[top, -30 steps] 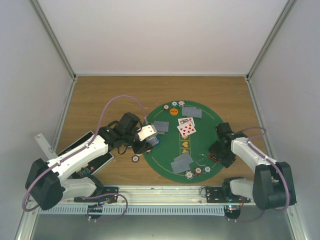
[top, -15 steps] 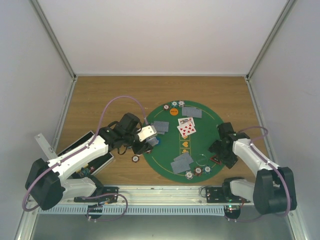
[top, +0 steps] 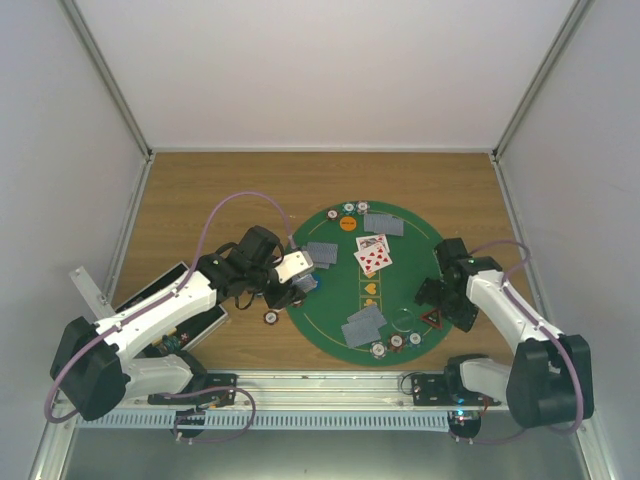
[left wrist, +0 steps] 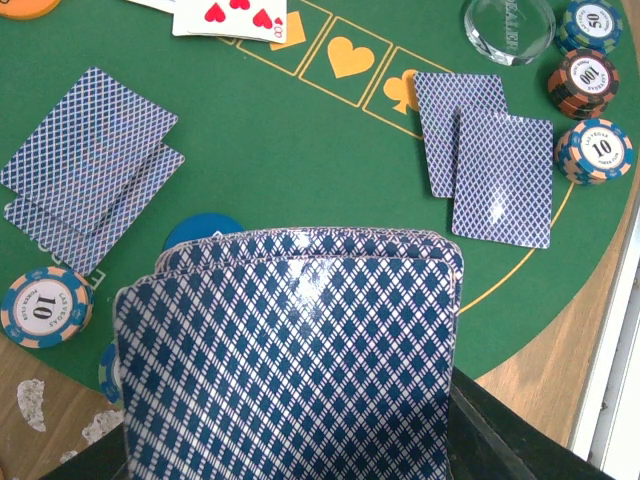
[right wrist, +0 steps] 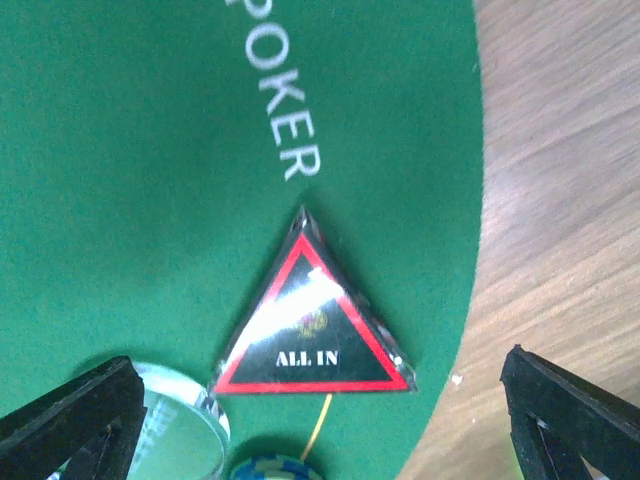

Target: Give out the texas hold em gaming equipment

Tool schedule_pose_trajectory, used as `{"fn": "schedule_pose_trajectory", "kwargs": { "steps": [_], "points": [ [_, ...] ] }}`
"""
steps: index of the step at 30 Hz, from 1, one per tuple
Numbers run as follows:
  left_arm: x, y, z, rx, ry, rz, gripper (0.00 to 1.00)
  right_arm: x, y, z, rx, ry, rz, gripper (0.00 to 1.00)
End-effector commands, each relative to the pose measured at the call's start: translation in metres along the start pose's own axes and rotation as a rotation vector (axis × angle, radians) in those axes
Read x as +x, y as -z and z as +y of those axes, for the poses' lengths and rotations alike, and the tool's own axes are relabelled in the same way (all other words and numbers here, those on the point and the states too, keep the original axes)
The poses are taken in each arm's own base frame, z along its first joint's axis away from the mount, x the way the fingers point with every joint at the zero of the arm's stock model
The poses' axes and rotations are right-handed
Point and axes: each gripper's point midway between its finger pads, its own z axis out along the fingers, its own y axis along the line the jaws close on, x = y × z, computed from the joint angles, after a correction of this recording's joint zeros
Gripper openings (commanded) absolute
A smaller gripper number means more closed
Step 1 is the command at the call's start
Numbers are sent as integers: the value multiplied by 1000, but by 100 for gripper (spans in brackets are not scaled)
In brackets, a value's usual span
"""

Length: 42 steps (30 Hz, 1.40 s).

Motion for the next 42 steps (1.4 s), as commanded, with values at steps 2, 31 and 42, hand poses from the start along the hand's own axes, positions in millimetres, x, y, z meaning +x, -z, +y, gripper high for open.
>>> {"fn": "schedule_pose_trajectory", "kwargs": {
  "steps": [2, 31, 42],
  "points": [
    [-16, 5, 2, -7, -16, -79, 53, 12, 9, 0, 11, 75, 66, 98],
    [-16, 5, 1, -12, -22, -97, 53, 40, -4, 47, -241, -18, 245, 67],
    [-15, 6, 2, -15, -21, -91, 53, 33, -18, 45, -198, -34, 232, 70]
  ]
}}
